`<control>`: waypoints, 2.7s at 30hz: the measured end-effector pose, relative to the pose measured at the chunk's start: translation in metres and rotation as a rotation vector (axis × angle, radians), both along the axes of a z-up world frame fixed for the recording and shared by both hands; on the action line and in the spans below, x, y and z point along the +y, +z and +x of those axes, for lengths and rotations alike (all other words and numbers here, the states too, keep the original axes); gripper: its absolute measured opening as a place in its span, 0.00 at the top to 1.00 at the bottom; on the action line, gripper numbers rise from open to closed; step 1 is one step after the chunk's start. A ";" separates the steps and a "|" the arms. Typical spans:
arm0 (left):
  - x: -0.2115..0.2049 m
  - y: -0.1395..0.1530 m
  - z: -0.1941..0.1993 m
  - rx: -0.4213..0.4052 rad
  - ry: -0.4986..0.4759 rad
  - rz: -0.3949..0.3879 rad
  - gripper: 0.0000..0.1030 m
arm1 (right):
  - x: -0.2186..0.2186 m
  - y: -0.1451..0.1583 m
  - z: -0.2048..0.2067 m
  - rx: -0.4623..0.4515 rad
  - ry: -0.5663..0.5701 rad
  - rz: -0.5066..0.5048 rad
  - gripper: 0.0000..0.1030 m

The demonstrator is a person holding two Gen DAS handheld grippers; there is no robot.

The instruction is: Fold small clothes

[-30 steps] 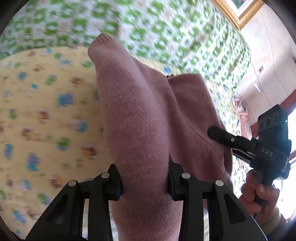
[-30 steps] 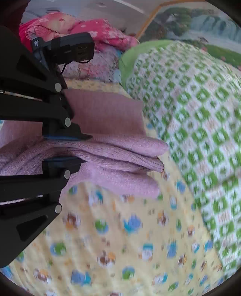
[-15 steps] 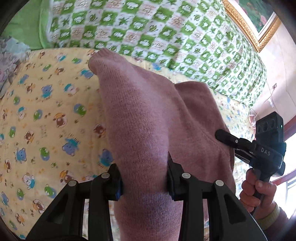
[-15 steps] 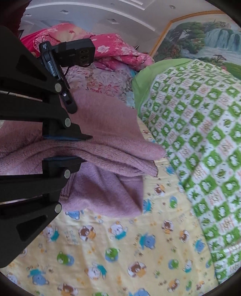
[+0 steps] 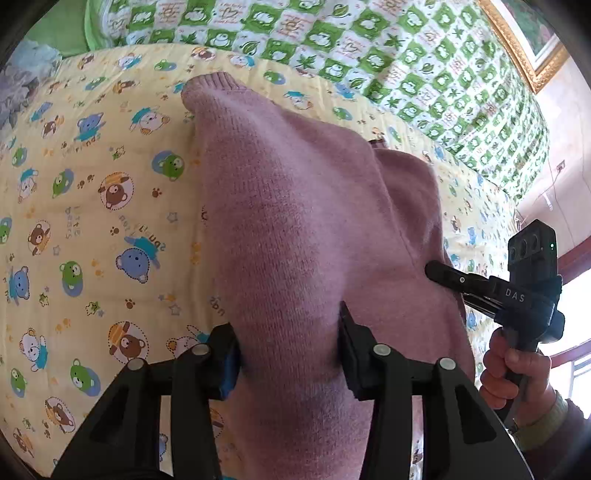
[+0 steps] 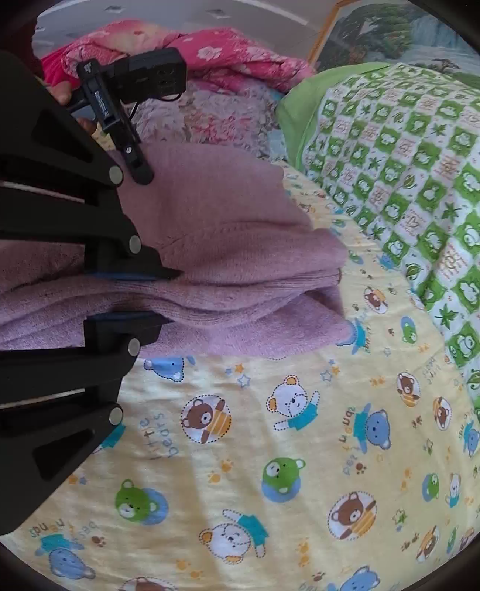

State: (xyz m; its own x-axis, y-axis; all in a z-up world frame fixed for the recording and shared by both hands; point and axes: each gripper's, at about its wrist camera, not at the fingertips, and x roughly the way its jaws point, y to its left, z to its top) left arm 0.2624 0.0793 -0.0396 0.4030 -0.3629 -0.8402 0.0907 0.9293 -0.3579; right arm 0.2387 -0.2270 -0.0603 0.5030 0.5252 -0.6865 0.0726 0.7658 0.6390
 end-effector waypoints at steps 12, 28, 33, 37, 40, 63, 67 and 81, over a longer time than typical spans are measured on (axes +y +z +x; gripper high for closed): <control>0.008 0.006 -0.008 0.031 0.068 0.088 0.25 | 0.003 0.029 -0.007 -0.048 -0.032 -0.158 0.70; -0.007 0.013 -0.040 -0.001 0.101 0.275 0.12 | 0.041 0.003 -0.032 0.016 0.085 -0.272 0.70; -0.011 0.001 -0.034 -0.004 0.097 0.279 0.11 | 0.038 -0.001 -0.031 -0.012 0.062 -0.269 0.69; -0.010 0.012 -0.043 -0.017 0.106 0.284 0.11 | 0.041 0.013 -0.043 -0.026 0.053 -0.281 0.67; -0.007 0.023 -0.060 -0.030 0.105 0.295 0.11 | 0.045 0.029 -0.060 -0.065 0.069 -0.304 0.67; -0.021 0.053 -0.170 -0.117 0.124 0.378 0.13 | 0.075 0.068 -0.166 -0.219 0.038 -0.382 0.29; -0.028 0.072 -0.188 -0.158 0.133 0.387 0.13 | 0.087 0.083 -0.184 -0.267 0.051 -0.394 0.28; -0.036 0.088 -0.224 -0.241 0.108 0.426 0.12 | 0.098 0.098 -0.221 -0.324 0.038 -0.421 0.10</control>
State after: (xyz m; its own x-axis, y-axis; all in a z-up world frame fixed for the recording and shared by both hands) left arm 0.0384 0.0434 0.0486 0.6202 0.0465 -0.7830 0.0197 0.9970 0.0747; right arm 0.0180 -0.1290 0.0374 0.7101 0.2597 -0.6545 -0.1106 0.9591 0.2606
